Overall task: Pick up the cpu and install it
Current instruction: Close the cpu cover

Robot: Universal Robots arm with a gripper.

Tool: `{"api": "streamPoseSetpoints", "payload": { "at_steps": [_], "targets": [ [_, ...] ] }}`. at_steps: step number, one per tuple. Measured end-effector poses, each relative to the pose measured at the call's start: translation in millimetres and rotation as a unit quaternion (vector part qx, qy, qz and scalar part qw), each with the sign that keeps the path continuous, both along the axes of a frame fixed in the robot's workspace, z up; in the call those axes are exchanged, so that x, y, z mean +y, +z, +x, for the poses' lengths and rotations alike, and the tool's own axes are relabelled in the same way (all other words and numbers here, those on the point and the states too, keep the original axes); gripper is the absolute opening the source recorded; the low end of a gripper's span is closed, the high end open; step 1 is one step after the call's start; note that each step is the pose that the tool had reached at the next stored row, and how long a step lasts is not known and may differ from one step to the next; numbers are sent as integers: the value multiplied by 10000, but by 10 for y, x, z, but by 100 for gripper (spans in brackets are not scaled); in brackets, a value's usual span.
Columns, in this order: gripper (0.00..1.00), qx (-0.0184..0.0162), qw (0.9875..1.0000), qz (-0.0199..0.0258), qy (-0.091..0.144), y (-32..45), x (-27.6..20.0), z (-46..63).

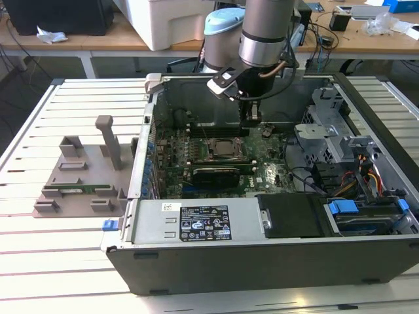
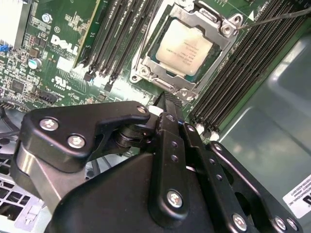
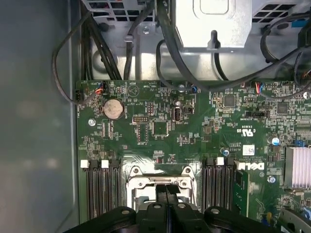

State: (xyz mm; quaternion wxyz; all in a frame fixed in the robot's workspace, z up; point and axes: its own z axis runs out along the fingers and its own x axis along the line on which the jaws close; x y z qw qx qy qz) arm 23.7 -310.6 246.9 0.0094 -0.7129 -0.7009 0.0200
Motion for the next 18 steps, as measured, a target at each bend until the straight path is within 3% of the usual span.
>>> {"api": "streamPoseSetpoints", "payload": {
  "at_steps": [11, 18],
  "targets": [
    [11, 0, 10000, -2, 0, -64, 0, -208],
    [11, 0, 10000, -2, 0, -141, 0, -256]
  ]
}}
